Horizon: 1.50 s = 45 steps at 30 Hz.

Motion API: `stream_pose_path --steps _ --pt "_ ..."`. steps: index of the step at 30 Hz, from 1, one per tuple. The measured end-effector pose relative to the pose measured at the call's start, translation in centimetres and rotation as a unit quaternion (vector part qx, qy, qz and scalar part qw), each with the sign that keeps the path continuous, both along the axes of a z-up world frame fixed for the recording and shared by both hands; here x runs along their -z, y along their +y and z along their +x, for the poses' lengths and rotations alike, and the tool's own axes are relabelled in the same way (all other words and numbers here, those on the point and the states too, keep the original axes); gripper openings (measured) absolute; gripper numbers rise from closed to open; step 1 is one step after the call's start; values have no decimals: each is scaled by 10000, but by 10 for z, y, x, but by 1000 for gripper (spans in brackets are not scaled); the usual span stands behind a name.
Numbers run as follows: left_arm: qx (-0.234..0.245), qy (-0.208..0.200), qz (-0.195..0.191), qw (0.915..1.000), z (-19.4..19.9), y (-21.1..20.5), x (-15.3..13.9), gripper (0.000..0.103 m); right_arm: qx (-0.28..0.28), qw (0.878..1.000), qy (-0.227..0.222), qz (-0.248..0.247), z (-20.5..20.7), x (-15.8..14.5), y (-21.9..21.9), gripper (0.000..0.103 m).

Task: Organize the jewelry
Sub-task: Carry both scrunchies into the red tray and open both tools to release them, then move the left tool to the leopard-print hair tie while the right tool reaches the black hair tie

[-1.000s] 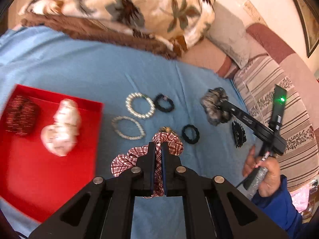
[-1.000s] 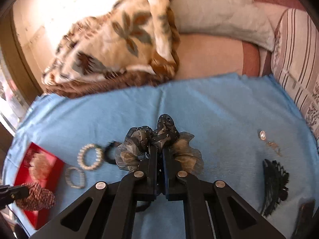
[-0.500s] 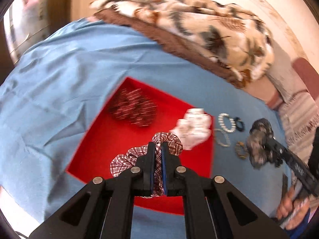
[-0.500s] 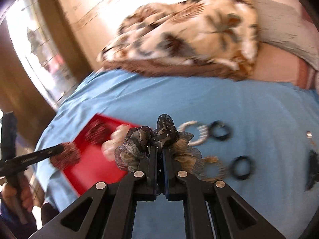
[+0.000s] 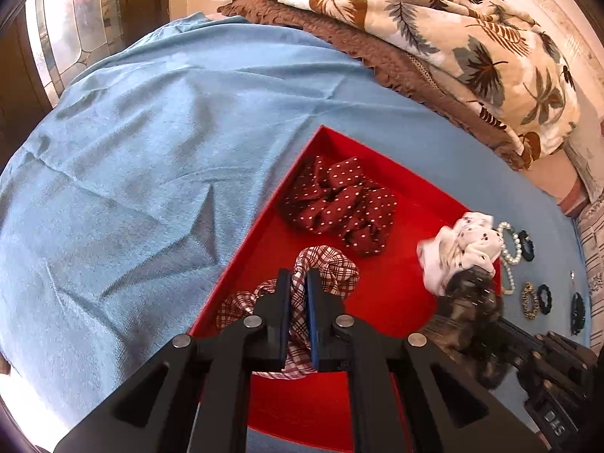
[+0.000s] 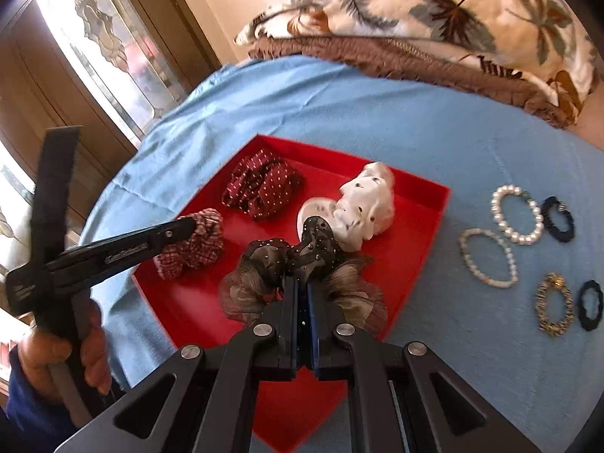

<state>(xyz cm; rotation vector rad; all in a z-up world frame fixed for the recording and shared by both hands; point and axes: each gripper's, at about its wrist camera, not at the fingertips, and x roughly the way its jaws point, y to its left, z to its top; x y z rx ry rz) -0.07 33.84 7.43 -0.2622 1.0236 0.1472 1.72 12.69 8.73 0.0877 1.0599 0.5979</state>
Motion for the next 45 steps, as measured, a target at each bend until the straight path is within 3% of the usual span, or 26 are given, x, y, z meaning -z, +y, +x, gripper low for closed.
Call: stream_pose_path --steps 6,12,14,16,24,28,33,38,45 --pt "58 -67 123 9999 -5 -2 -1 12 124 9997 206 -55 24 20 15 6" --pt "-18 -240 46 9997 -14 -1 -18 30 108 9995 271 112 32 20 26 9" --pt "-89 -336 20 9994 -19 0 -26 39 104 9997 214 105 29 15 26 15" --pt "-171 -425 20 9989 -25 2 -35 44 29 9999 131 87 24 9 27 29" --pt "-395 -768 146 9962 -48 -4 -66 51 -27 9994 -342 -26 -7 -19 7 45" --pt "-253 -829 169 9961 -55 -22 -76 52 200 9989 -384 187 -22 -31 -27 49" --pt "249 -829 177 9961 -57 -65 -82 52 539 9970 -407 366 -43 -36 -84 54" --pt "888 -753 125 9931 -48 -125 -79 52 1238 9919 -249 126 -54 -19 -171 55" --pt "1647 -519 -95 9849 -29 -211 -56 52 2309 9729 0 -133 -54 7 -280 55"
